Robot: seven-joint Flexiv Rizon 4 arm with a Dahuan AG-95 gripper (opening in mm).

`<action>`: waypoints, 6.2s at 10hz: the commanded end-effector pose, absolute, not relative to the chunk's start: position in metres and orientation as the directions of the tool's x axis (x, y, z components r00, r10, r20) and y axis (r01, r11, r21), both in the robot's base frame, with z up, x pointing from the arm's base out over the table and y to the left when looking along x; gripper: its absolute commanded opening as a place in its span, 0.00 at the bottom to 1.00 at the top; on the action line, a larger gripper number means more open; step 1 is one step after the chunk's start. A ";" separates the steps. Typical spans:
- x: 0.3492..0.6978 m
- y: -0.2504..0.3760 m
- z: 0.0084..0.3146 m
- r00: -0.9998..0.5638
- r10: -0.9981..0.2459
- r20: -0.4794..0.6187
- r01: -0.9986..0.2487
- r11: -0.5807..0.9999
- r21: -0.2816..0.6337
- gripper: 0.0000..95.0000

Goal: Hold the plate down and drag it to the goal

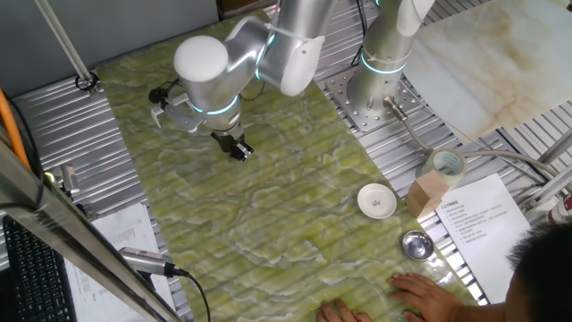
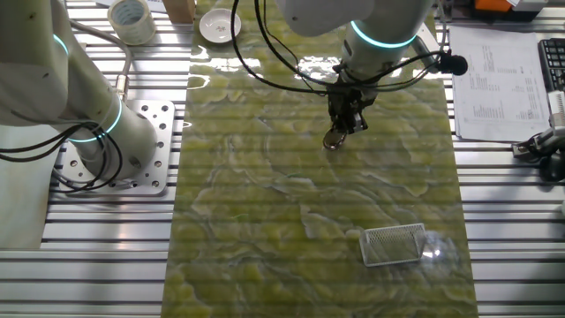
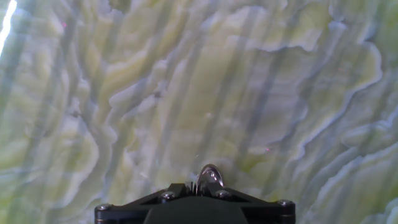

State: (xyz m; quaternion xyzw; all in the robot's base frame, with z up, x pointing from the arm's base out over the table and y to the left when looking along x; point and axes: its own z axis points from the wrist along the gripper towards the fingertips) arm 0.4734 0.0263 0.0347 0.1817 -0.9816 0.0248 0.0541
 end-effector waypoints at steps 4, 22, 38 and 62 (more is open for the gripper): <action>0.476 0.023 0.033 -0.929 -0.355 0.107 -0.360 0.933 -0.025 0.00; 0.486 0.028 0.036 -0.944 -0.325 0.051 -0.325 0.946 0.006 0.20; 0.484 0.006 0.027 -0.935 -0.353 0.026 -0.350 0.934 0.072 0.20; 0.488 0.008 0.016 -0.953 -0.300 0.038 -0.295 0.950 0.105 0.00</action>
